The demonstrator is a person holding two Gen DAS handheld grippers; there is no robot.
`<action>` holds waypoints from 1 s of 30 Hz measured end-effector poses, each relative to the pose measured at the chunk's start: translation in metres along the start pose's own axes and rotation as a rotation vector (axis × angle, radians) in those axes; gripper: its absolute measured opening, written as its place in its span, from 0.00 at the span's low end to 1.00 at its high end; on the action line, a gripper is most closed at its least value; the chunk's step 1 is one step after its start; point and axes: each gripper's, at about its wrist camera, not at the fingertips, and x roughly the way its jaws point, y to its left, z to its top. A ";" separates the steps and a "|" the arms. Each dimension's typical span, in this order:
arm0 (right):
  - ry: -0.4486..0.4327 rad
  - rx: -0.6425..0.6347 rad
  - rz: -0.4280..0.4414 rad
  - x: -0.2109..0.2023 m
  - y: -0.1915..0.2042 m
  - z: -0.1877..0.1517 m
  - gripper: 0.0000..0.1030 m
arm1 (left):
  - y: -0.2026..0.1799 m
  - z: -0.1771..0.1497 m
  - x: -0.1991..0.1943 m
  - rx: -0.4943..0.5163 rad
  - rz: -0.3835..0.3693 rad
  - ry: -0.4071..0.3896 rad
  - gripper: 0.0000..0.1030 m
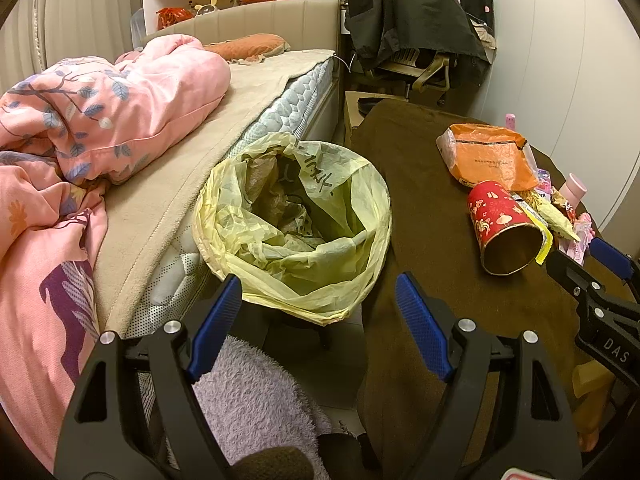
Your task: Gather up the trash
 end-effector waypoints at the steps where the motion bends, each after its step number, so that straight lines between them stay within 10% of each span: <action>1: 0.000 -0.001 0.001 0.000 0.000 0.000 0.80 | 0.000 0.000 0.000 0.000 0.000 -0.001 0.73; 30: -0.002 -0.003 -0.002 -0.001 0.000 0.000 0.80 | -0.002 0.001 -0.001 0.003 0.002 -0.006 0.73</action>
